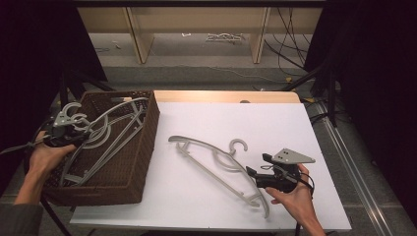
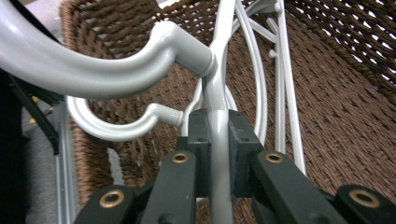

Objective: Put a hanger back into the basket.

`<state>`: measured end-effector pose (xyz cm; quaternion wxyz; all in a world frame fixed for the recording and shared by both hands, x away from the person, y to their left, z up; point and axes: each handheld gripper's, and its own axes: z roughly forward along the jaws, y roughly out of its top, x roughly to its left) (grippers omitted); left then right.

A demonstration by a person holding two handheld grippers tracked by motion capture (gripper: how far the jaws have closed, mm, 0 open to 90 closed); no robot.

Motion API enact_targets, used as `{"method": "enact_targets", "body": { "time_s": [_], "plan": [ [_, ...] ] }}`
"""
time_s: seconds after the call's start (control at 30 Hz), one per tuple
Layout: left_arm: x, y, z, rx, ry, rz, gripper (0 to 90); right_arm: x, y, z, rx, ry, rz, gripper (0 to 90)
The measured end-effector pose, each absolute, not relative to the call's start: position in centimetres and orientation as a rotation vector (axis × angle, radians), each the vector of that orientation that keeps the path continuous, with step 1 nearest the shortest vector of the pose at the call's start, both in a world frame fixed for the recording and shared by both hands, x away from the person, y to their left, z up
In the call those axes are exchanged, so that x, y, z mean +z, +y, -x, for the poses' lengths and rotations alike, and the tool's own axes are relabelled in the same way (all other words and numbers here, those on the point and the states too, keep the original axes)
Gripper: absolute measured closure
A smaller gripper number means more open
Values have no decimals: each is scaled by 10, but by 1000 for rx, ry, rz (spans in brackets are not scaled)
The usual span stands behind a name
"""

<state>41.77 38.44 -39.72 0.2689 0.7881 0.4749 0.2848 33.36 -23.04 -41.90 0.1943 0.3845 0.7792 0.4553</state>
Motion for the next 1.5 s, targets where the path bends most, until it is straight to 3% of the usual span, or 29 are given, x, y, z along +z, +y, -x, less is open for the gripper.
{"method": "enact_targets", "body": {
  "time_s": [0.4,0.57,0.77,0.87,1.2,1.5],
  "plan": [
    [-422,367,-431,778,1334,-2268,804,-420,-230,-334,1284,2186,-1078,262],
    [-420,376,-426,770,1427,-2147,745,-421,-230,-335,1284,2184,-1073,262],
    [-402,378,-415,875,1519,-1921,482,-423,-228,-335,1283,2191,-1073,249],
    [-391,371,-408,858,1509,-1860,385,-422,-229,-335,1284,2181,-1067,249],
    [-356,323,-377,783,1353,-1716,227,-425,-228,-335,1265,2182,-1079,226],
    [-346,269,-348,696,1144,-1660,169,-424,-228,-335,1308,2175,-1082,206]
  ]
}}
